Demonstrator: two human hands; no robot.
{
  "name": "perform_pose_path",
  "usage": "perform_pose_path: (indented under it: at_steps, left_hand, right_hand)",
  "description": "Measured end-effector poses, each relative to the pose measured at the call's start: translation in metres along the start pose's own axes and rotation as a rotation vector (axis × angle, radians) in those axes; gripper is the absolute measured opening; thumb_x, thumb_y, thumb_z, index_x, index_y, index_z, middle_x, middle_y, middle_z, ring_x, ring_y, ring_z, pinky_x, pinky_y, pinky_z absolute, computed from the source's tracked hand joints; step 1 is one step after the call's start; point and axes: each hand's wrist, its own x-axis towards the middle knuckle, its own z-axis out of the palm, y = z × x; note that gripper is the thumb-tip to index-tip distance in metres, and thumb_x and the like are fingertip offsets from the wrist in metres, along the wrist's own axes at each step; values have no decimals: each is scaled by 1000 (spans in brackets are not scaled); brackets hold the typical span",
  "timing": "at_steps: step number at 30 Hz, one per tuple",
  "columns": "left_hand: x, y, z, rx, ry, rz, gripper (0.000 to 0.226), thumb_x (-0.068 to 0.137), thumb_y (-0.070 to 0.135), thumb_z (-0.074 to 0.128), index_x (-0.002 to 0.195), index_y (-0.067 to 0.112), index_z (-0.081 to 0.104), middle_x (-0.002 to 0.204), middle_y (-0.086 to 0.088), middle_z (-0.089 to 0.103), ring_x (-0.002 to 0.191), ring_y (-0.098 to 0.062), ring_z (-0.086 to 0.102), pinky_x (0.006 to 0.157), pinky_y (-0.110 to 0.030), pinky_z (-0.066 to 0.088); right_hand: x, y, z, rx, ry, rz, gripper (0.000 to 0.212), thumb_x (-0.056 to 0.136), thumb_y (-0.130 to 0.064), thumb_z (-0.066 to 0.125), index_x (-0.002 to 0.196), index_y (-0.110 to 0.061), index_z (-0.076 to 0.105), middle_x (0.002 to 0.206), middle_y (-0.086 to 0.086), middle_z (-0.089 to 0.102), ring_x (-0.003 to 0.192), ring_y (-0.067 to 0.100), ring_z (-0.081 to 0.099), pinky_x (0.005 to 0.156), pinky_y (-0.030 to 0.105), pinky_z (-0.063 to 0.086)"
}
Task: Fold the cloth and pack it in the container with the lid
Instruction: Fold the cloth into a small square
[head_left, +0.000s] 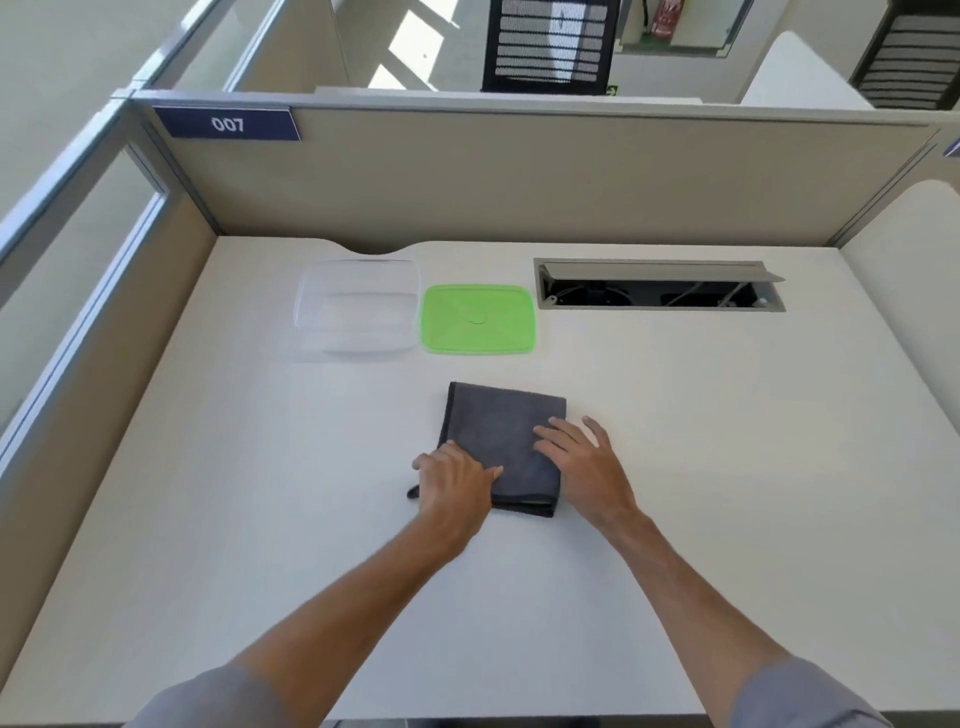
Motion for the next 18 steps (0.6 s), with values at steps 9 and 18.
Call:
perform_pose_path:
  at_steps: [9,18]
  left_hand:
    - [24,-37,14,-931,53,-152,58,111,37,61,155,4,41,150,-17,53,140,-40,54,105,-52,53]
    - [54,-57,6,-1637,-160,-381,58,103,23,74,154,7,54,145,-13,68,133,-34,67,115,-49,56]
  right_hand:
    - [13,-35,-11,831,135,921,50,110,-31,58,152,-5,51,120,7,73,116,33,68,103,40,51]
    - [47,-39,-13,1101,27,1104,24,97,-24,74,101,-6,59,105,10,68,95,32,70,87,40,60]
